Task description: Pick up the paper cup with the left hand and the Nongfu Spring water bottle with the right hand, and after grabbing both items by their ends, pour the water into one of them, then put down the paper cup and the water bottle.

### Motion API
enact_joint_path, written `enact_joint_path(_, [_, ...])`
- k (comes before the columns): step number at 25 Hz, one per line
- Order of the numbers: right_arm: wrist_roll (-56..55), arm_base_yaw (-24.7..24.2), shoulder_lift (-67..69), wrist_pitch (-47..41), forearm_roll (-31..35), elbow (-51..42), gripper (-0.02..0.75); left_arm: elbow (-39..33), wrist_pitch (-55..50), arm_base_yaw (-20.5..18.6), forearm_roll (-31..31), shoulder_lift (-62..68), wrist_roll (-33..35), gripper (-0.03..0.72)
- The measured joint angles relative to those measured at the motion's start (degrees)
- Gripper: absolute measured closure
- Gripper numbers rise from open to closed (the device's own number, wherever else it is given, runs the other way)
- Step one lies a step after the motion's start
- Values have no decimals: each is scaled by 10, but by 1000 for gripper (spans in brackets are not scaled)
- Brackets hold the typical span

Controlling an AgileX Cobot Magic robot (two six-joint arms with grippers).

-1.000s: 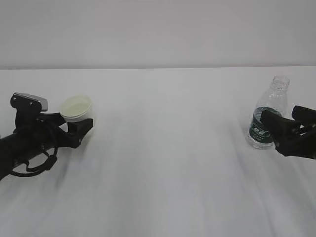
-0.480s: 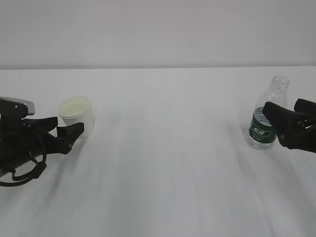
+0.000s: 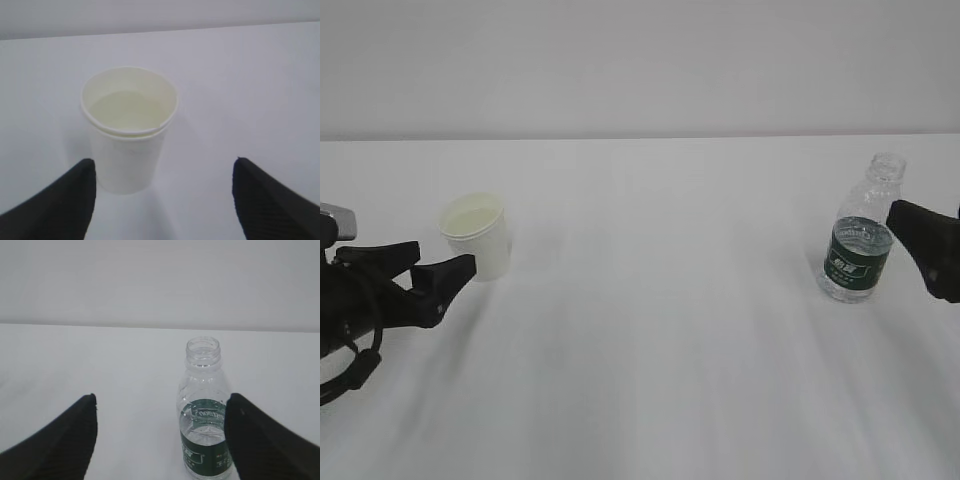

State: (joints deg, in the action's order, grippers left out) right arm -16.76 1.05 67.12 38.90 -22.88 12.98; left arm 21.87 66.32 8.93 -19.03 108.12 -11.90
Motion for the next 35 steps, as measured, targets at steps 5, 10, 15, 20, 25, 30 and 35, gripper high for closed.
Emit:
enact_joint_path(5, [-20, 0, -84, -78, -6, 0, 146, -40, -1, 0, 0, -55, -15, 81])
enact_joint_path(10, [-65, 0, -183, -161, -16, 0, 146, -61, -1, 0, 0, -137, -49, 92])
enact_joint_path(15, [-94, 0, -302, -272, -28, -1, 146, -76, -1, 0, 0, -215, -85, 95])
enact_joint_path(20, [-97, 0, -396, -407, -28, 31, 146, -87, -11, 0, -3, -292, -107, 97])
enact_joint_path(25, [-97, 0, -451, -517, -39, 74, 146, -87, -84, 1, -13, -382, -129, 97])
enact_joint_path(30, [-98, 0, -470, -590, -29, 114, 146, -89, -181, 2, -15, -487, -157, 97])
enact_joint_path(35, [-93, 0, -471, -656, -16, 164, 146, -92, -264, 2, -16, -578, -177, 107])
